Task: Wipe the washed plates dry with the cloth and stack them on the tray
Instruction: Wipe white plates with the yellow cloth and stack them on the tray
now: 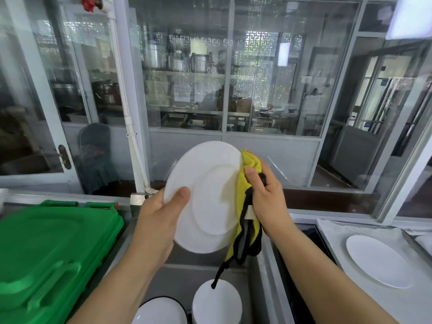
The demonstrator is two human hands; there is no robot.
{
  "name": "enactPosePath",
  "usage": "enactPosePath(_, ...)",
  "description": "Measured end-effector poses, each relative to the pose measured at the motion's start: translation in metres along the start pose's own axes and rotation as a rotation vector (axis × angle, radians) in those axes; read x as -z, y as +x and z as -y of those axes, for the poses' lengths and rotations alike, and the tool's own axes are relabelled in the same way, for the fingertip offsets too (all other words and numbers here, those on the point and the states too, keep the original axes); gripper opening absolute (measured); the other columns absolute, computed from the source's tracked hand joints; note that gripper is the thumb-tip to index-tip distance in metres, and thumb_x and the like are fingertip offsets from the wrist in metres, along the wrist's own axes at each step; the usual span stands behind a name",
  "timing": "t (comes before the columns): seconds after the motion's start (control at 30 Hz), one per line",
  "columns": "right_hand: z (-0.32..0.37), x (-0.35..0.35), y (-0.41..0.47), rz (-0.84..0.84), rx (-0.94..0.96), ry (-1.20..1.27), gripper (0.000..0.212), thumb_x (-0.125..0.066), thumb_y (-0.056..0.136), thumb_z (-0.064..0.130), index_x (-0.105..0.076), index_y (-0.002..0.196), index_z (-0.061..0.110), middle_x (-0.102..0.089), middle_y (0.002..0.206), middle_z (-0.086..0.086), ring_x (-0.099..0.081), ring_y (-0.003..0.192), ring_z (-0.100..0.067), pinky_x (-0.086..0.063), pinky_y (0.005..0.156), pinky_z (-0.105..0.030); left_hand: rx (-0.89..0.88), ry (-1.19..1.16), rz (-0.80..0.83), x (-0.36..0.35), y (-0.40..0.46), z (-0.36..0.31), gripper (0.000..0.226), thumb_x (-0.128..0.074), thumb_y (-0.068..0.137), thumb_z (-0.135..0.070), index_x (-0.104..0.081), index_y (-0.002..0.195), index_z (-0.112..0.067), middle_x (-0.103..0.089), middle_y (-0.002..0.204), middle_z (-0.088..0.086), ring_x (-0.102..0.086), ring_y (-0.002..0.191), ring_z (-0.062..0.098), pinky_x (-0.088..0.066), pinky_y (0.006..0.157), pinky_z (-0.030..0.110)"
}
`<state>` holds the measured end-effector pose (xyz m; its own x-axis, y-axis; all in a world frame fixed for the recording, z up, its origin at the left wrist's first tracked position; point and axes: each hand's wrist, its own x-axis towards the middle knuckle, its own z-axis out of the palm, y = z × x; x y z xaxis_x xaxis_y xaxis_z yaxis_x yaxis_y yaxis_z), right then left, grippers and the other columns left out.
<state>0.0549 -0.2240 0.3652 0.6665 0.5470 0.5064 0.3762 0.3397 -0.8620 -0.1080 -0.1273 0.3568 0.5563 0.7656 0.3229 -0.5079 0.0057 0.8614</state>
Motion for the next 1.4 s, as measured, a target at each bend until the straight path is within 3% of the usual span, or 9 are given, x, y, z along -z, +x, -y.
enactPosePath(0.17, -0.004, 0.013, -0.002, -0.014, -0.046, 0.054, 0.037, -0.063, 0.091, 0.015, -0.058, 0.125, 0.029, -0.07, 0.096, 0.017, -0.066, 0.088, -0.001, -0.052, 0.07, -0.014, 0.15, 0.037, 0.113, 0.016, 0.008, 0.008, 0.017, -0.072, 0.066, -0.018, -0.079, 0.079, -0.026, -0.076, 0.086, -0.003, -0.072, 0.077, 0.01, -0.054, 0.059, 0.018)
enactPosePath(0.23, 0.0, 0.018, 0.0, 0.047, 0.04, -0.015, 0.038, -0.066, 0.087, 0.007, -0.06, 0.12, 0.026, -0.069, 0.095, 0.016, -0.065, 0.083, 0.002, -0.05, 0.068, -0.011, 0.226, 0.091, 0.255, 0.025, 0.014, 0.004, 0.04, -0.086, 0.054, -0.006, -0.075, 0.092, -0.014, -0.076, 0.092, 0.005, -0.072, 0.082, 0.016, -0.055, 0.063, 0.021)
enactPosePath(0.37, 0.008, 0.019, 0.0, 0.156, 0.162, -0.26, 0.05, -0.074, 0.081, 0.009, -0.058, 0.115, 0.041, -0.059, 0.107, -0.004, -0.059, 0.09, -0.004, -0.047, 0.076, -0.013, 0.242, 0.168, 0.323, 0.023, 0.029, -0.005, 0.067, -0.094, 0.036, -0.042, -0.074, 0.094, -0.013, -0.074, 0.099, 0.012, -0.071, 0.087, 0.024, -0.057, 0.067, 0.027)
enactPosePath(0.57, 0.027, 0.012, 0.002, 0.166, 0.493, -0.842, 0.048, -0.055, 0.087, 0.043, -0.053, 0.134, 0.03, -0.052, 0.111, -0.001, -0.055, 0.095, -0.021, -0.051, 0.075, -0.042, 0.171, 0.229, 0.228, 0.01, 0.03, -0.003, 0.02, -0.075, 0.067, -0.03, -0.077, 0.086, -0.025, -0.075, 0.091, 0.007, -0.072, 0.081, 0.022, -0.057, 0.065, 0.028)
enactPosePath(0.73, 0.036, 0.003, 0.011, 0.227, 0.683, -1.016, 0.047, -0.051, 0.092, 0.042, -0.053, 0.136, 0.025, -0.053, 0.122, -0.014, -0.051, 0.106, -0.033, -0.044, 0.086, -0.047, 0.14, 0.255, 0.192, -0.002, 0.028, -0.012, 0.018, -0.083, 0.066, -0.027, -0.075, 0.082, -0.02, -0.075, 0.084, 0.006, -0.072, 0.073, 0.02, -0.057, 0.061, 0.03)
enactPosePath(1.0, 0.026, 0.013, 0.034, 0.084, 0.265, -0.405, 0.039, -0.05, 0.098, 0.024, -0.049, 0.137, 0.03, -0.056, 0.109, 0.001, -0.054, 0.093, 0.002, -0.044, 0.086, -0.018, 0.076, 0.123, 0.026, -0.01, 0.028, -0.028, 0.034, -0.072, 0.057, -0.038, -0.072, 0.088, -0.023, -0.076, 0.088, 0.001, -0.072, 0.077, 0.019, -0.058, 0.063, 0.033)
enactPosePath(1.13, 0.012, 0.014, 0.018, 0.017, 0.142, -0.21, 0.04, -0.051, 0.098, 0.022, -0.044, 0.136, 0.035, -0.056, 0.125, -0.008, -0.053, 0.118, -0.018, -0.042, 0.103, -0.045, 0.002, 0.071, -0.047, -0.012, 0.028, -0.025, 0.027, -0.071, 0.066, -0.038, -0.072, 0.089, -0.023, -0.076, 0.088, -0.001, -0.071, 0.076, 0.014, -0.054, 0.056, 0.024)
enactPosePath(1.27, 0.012, 0.019, 0.011, -0.006, 0.125, -0.145, 0.042, -0.058, 0.094, 0.022, -0.047, 0.131, 0.04, -0.055, 0.122, -0.008, -0.054, 0.115, -0.024, -0.045, 0.099, -0.049, 0.108, 0.067, 0.073, -0.001, 0.03, -0.021, 0.036, -0.083, 0.06, -0.018, -0.07, 0.093, -0.02, -0.076, 0.089, 0.001, -0.072, 0.078, 0.017, -0.057, 0.059, 0.027)
enactPosePath(1.4, 0.013, 0.027, 0.009, 0.07, 0.255, -0.34, 0.051, -0.063, 0.09, 0.013, -0.046, 0.128, 0.041, -0.049, 0.101, 0.004, -0.051, 0.093, 0.002, -0.043, 0.088, -0.016, 0.212, 0.183, 0.275, 0.011, 0.036, -0.029, 0.027, -0.081, 0.068, -0.015, -0.072, 0.093, -0.014, -0.075, 0.092, 0.007, -0.071, 0.081, 0.022, -0.058, 0.063, 0.029)
